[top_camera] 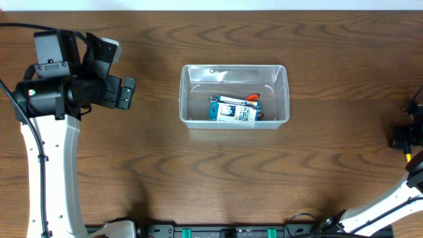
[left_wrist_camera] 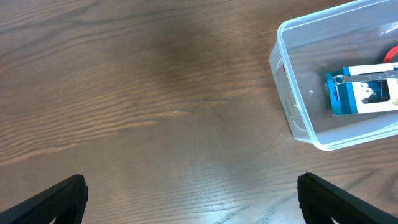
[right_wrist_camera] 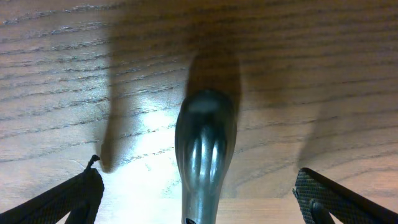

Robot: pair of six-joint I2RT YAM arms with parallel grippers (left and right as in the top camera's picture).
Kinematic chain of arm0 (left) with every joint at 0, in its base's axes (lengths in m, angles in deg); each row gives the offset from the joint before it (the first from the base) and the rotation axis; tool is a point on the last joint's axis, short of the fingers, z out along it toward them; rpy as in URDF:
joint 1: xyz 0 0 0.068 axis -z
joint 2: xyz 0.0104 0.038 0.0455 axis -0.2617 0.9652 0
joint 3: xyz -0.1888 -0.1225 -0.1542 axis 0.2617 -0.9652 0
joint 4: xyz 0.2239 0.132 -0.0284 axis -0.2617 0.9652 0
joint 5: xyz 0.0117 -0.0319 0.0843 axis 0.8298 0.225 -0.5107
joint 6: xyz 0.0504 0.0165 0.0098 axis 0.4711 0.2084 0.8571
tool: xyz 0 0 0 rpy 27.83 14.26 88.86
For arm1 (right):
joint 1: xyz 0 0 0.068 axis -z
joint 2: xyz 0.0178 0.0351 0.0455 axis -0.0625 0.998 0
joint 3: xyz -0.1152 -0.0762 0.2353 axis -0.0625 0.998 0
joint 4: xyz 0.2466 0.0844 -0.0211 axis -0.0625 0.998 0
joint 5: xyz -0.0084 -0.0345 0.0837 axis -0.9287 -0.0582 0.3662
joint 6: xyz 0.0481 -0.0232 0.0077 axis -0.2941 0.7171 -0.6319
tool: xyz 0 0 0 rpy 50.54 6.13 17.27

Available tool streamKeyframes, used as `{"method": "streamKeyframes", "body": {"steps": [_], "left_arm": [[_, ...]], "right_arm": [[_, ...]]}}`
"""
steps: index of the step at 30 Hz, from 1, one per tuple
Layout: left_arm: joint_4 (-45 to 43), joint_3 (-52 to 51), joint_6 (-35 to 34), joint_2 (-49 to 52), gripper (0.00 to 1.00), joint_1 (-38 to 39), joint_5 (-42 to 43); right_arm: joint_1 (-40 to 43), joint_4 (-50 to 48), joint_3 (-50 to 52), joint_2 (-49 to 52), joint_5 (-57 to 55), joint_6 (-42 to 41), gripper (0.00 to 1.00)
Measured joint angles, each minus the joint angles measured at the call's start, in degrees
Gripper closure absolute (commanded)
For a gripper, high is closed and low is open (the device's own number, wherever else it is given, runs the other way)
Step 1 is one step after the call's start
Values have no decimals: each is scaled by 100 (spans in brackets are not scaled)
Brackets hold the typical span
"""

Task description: Pack container

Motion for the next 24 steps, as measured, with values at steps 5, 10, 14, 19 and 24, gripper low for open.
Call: {"method": "streamKeyframes", "body": {"steps": [5, 10, 14, 19, 24], "left_arm": [[0, 0, 0, 0, 2, 0, 2], [0, 0, 0, 0, 2, 0, 2], [-2, 0, 0, 0, 2, 0, 2], [-2, 0, 0, 0, 2, 0, 2], [0, 0, -2, 0, 2, 0, 2]], "right_arm": [[0, 4, -2, 0, -44, 0, 1], [0, 9, 0, 2, -107, 0, 1], [0, 9, -2, 2, -131, 0, 1], [0, 26, 0, 2, -151, 0, 1], [0, 24, 2, 2, -151, 0, 1]]}}
